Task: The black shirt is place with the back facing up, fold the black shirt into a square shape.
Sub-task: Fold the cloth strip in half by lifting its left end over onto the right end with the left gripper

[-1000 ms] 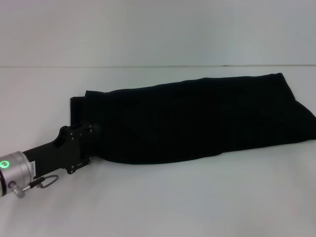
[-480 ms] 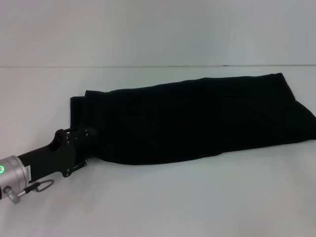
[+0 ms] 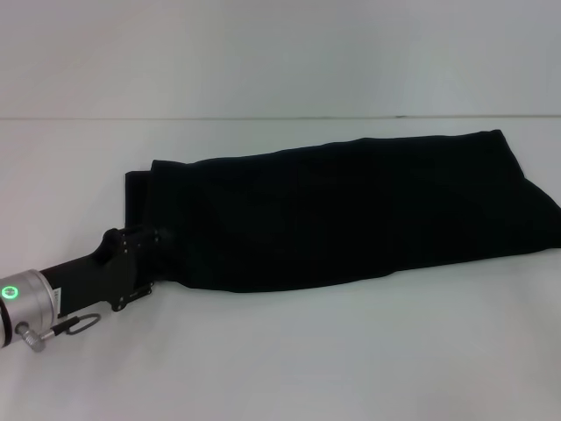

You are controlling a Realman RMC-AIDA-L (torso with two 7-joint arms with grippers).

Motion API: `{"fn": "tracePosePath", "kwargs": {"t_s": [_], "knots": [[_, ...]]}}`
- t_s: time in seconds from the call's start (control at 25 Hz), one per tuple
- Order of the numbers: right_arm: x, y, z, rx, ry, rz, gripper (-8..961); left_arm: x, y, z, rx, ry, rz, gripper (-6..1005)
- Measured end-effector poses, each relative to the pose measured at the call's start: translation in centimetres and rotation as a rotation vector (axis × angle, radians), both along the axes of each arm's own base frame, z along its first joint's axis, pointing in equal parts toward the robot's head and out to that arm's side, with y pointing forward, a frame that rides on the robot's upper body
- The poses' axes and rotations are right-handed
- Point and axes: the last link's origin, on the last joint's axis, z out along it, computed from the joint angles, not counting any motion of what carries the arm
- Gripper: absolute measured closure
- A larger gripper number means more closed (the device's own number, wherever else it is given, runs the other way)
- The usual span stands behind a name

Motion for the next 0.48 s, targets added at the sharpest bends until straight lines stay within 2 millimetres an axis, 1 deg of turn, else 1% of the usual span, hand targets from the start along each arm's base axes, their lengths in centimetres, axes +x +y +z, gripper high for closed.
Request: {"fn": "tracePosePath", "kwargs": {"t_s": [0.16,0.32,0.48], "knots": [[0.1,-0.1,0.1,0.004,0.002,-0.003,28,0.4,-0.1,0.0,-0.017,-0.013,-0.024,391],[0.1,-0.1,0.1,0.006,0.003,-0.004,28,0.6,-0.6,0.5,-0.012,-0.051,-0.055,389],[0.1,-0.1,0.2,0.007,0.002,-0.004,28,0.3,-1.2,0.5,-0.054,-0.036,-0.055,386]]}}
